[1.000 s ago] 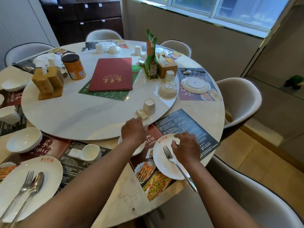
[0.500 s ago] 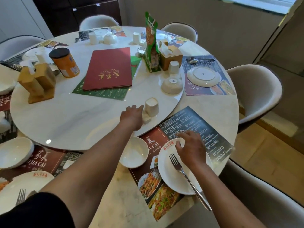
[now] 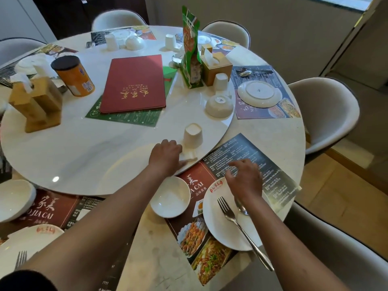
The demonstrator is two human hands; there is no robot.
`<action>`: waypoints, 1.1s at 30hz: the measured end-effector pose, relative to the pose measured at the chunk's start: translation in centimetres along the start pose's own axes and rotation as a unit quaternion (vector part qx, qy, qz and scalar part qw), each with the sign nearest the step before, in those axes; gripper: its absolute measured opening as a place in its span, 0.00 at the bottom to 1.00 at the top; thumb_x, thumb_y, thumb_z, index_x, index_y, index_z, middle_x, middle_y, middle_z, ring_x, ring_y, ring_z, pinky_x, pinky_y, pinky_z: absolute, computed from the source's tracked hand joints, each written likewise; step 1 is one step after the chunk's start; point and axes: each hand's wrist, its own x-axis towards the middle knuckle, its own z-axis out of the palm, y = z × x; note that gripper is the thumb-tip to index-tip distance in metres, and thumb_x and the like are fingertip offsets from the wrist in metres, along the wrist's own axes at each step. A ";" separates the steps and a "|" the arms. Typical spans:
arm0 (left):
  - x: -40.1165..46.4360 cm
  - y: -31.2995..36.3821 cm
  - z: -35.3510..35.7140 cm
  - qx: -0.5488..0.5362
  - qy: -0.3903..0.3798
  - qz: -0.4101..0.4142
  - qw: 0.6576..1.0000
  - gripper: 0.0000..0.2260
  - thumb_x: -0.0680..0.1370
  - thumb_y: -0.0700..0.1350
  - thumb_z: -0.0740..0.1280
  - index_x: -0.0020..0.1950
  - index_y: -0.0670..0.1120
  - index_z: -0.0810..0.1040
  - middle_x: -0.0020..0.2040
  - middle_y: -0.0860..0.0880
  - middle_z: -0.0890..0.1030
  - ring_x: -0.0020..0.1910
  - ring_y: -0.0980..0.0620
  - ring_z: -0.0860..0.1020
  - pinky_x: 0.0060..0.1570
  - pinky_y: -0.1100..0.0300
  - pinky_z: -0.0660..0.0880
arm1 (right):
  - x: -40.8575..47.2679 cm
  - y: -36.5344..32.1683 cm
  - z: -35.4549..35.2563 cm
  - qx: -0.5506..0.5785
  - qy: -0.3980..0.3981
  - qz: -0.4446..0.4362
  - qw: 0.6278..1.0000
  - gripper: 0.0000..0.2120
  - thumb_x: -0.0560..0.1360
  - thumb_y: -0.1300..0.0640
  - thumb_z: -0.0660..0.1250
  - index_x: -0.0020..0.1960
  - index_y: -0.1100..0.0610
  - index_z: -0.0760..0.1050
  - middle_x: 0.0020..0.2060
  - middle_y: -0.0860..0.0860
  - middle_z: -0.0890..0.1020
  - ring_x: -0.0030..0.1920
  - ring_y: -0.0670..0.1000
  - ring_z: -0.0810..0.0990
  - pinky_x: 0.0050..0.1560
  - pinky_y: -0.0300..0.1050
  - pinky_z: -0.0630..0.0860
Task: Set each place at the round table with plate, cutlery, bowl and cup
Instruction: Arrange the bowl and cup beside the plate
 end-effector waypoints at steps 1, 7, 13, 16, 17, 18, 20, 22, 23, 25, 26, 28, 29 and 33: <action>-0.3 0.5 -0.1 -0.010 0.007 0.005 1.000 0.23 0.76 0.66 0.66 0.60 0.50 0.80 0.55 0.49 0.80 0.55 0.45 0.77 0.48 0.52 0.72 | 0.0 0.1 -0.2 0.003 -0.002 0.001 1.000 0.11 0.75 0.50 0.70 0.57 0.48 0.82 0.55 0.48 0.81 0.58 0.52 0.75 0.59 0.54 0.75; -1.1 6.4 -0.9 -0.119 0.024 -0.008 0.993 0.21 0.75 0.66 0.67 0.55 0.49 0.81 0.50 0.50 0.82 0.48 0.47 0.80 0.43 0.55 0.74 | 1.2 2.6 -1.9 -0.007 -0.027 0.043 0.999 0.13 0.76 0.50 0.69 0.60 0.47 0.81 0.61 0.49 0.80 0.62 0.54 0.75 0.56 0.50 0.74; 0.7 12.3 -1.1 -0.119 0.021 -0.024 0.992 0.21 0.79 0.63 0.64 0.58 0.47 0.79 0.52 0.47 0.81 0.51 0.45 0.80 0.42 0.54 0.71 | 3.3 5.8 -3.0 -0.062 -0.091 0.077 0.991 0.17 0.77 0.50 0.68 0.65 0.48 0.78 0.67 0.50 0.76 0.66 0.57 0.73 0.61 0.52 0.74; 2.2 14.0 -1.2 -0.096 0.011 -0.047 0.994 0.20 0.79 0.63 0.64 0.57 0.47 0.79 0.52 0.46 0.82 0.51 0.44 0.81 0.40 0.55 0.68 | 4.1 7.2 -3.0 -0.092 -0.101 0.079 0.988 0.18 0.77 0.51 0.69 0.66 0.46 0.78 0.69 0.50 0.74 0.66 0.57 0.72 0.62 0.50 0.73; 2.7 14.4 -1.1 -0.092 0.009 -0.053 0.994 0.20 0.79 0.62 0.64 0.57 0.47 0.79 0.52 0.46 0.82 0.51 0.44 0.81 0.40 0.55 0.68 | 4.3 7.5 -2.9 -0.104 -0.101 0.074 0.987 0.19 0.77 0.51 0.70 0.67 0.45 0.77 0.69 0.49 0.74 0.66 0.56 0.72 0.62 0.50 0.73; 3.1 14.8 -1.0 -0.089 0.006 -0.059 0.994 0.19 0.79 0.62 0.65 0.57 0.47 0.79 0.52 0.46 0.82 0.51 0.43 0.81 0.40 0.55 0.68 | 4.4 7.7 -2.9 -0.114 -0.100 0.068 0.986 0.19 0.77 0.51 0.70 0.67 0.45 0.77 0.69 0.49 0.74 0.66 0.56 0.72 0.61 0.50 0.73; 4.0 15.4 -0.8 -0.086 -0.002 -0.065 0.994 0.19 0.78 0.61 0.67 0.57 0.47 0.79 0.52 0.46 0.82 0.51 0.43 0.81 0.40 0.56 0.68 | 4.9 7.9 -2.9 -0.132 -0.102 0.055 0.984 0.18 0.76 0.51 0.69 0.66 0.45 0.77 0.68 0.49 0.74 0.65 0.57 0.73 0.61 0.50 0.73; 4.6 15.9 -0.5 -0.086 -0.011 -0.064 0.994 0.18 0.78 0.61 0.68 0.57 0.47 0.79 0.53 0.46 0.83 0.52 0.43 0.81 0.40 0.56 0.68 | 5.2 8.0 -2.9 -0.140 -0.111 0.050 0.983 0.18 0.76 0.50 0.70 0.66 0.44 0.77 0.67 0.49 0.75 0.65 0.57 0.74 0.61 0.50 0.73; 4.8 16.1 -0.3 -0.087 -0.015 -0.063 0.994 0.18 0.77 0.61 0.69 0.57 0.48 0.79 0.53 0.46 0.83 0.52 0.43 0.81 0.40 0.55 0.68 | 5.3 8.2 -2.9 -0.142 -0.115 0.047 0.982 0.19 0.76 0.49 0.70 0.66 0.44 0.77 0.67 0.49 0.75 0.65 0.57 0.74 0.61 0.50 0.73; 5.0 16.4 0.1 -0.085 -0.022 -0.062 0.994 0.18 0.77 0.61 0.69 0.56 0.48 0.79 0.53 0.46 0.83 0.52 0.43 0.81 0.41 0.56 0.68 | 5.3 8.5 -2.7 -0.146 -0.116 0.036 0.982 0.19 0.75 0.48 0.71 0.65 0.44 0.77 0.65 0.48 0.75 0.64 0.58 0.75 0.59 0.51 0.75; 5.0 16.6 0.3 -0.082 -0.023 -0.062 0.994 0.18 0.77 0.61 0.69 0.55 0.48 0.79 0.53 0.46 0.83 0.52 0.43 0.81 0.41 0.56 0.69 | 5.3 8.5 -2.6 -0.148 -0.116 0.032 0.982 0.19 0.75 0.48 0.71 0.65 0.44 0.77 0.64 0.49 0.75 0.63 0.58 0.75 0.58 0.51 0.75; 4.8 16.7 0.6 -0.077 -0.023 -0.061 0.995 0.18 0.77 0.61 0.69 0.55 0.47 0.79 0.53 0.47 0.83 0.53 0.44 0.81 0.41 0.56 0.68 | 5.2 8.5 -2.5 -0.155 -0.117 0.027 0.981 0.19 0.76 0.48 0.70 0.66 0.45 0.76 0.65 0.50 0.75 0.63 0.58 0.75 0.59 0.51 0.75; 4.7 16.7 0.7 -0.077 -0.020 -0.060 0.995 0.18 0.77 0.61 0.69 0.55 0.47 0.78 0.53 0.47 0.83 0.52 0.44 0.81 0.41 0.56 0.68 | 5.2 8.5 -2.5 -0.159 -0.117 0.024 0.980 0.19 0.76 0.48 0.69 0.66 0.46 0.76 0.65 0.50 0.75 0.64 0.58 0.75 0.59 0.51 0.74; 4.6 16.5 0.9 -0.075 -0.015 -0.064 0.995 0.19 0.77 0.62 0.69 0.54 0.48 0.78 0.52 0.47 0.83 0.52 0.44 0.81 0.41 0.56 0.68 | 5.1 8.5 -2.6 -0.166 -0.117 0.019 0.979 0.19 0.76 0.49 0.69 0.67 0.46 0.76 0.65 0.51 0.75 0.63 0.58 0.75 0.59 0.50 0.74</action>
